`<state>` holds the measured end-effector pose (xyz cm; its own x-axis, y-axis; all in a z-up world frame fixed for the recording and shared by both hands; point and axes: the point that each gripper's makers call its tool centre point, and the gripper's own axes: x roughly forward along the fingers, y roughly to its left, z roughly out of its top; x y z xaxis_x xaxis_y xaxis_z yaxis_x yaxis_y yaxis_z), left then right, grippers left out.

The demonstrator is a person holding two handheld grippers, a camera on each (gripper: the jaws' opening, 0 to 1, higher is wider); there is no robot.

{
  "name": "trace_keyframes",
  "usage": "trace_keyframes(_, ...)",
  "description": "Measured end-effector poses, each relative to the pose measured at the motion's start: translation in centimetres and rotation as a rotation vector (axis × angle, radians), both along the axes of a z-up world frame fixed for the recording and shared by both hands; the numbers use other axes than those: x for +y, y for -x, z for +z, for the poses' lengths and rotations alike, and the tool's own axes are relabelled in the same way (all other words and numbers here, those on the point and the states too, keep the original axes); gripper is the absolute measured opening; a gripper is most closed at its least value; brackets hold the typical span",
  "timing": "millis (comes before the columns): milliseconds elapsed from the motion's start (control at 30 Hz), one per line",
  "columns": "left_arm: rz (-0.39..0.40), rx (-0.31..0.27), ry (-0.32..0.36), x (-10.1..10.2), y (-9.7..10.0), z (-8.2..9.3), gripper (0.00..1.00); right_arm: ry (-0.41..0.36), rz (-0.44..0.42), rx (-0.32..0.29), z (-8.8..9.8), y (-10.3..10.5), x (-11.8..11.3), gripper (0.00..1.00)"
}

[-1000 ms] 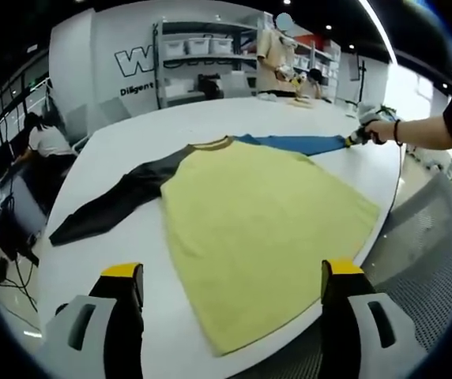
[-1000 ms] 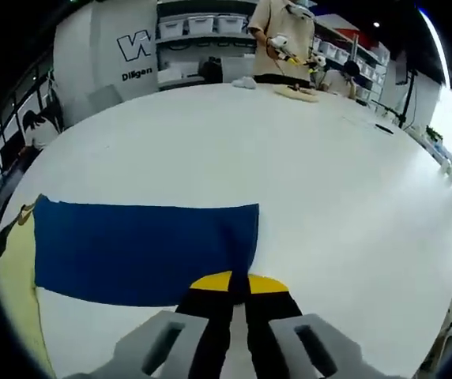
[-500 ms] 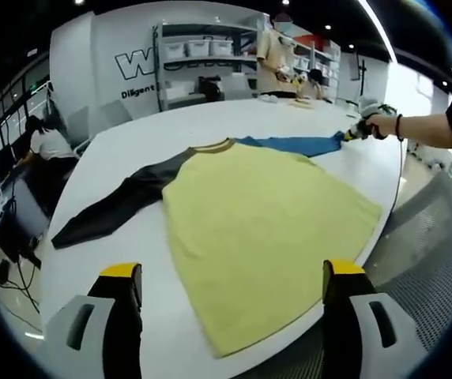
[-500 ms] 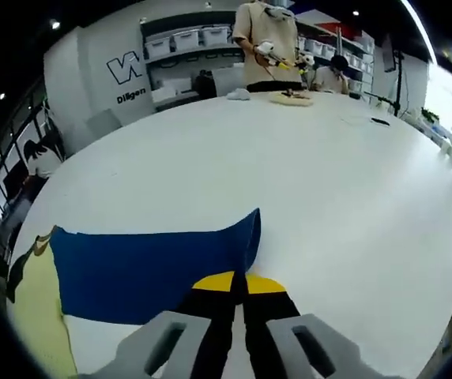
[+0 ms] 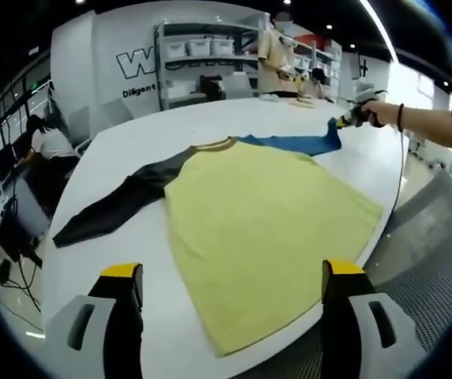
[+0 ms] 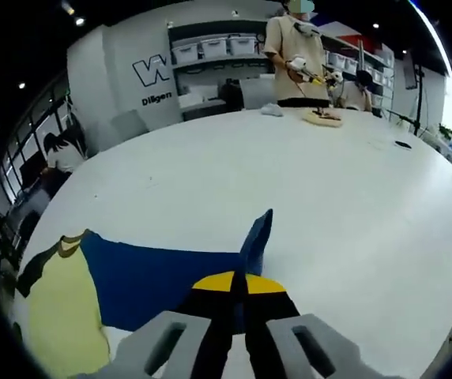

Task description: Fold the garment on the visible template until the final outline fits inside the template.

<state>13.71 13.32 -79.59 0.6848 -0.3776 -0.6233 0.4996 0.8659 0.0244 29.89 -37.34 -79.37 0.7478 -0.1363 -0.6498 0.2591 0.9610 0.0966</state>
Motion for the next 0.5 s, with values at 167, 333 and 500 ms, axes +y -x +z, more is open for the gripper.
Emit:
trace_keyframes(167, -0.010, -0.012, -0.006, -0.2, 0.0, 0.2, 0.93, -0.026, 0.066, -0.010, 0.9, -0.9, 3.4, 0.00)
trace_keyframes(333, -0.012, -0.007, -0.006, -0.2, 0.1, 0.1, 0.93, -0.034, 0.158, -0.019, 1.5, -2.2, 6.2, 0.00)
trace_keyframes(500, -0.008, -0.013, -0.007, -0.2, 0.1, 0.2, 0.93, -0.052, 0.224, -0.024, 1.8, -3.2, 8.7, 0.00)
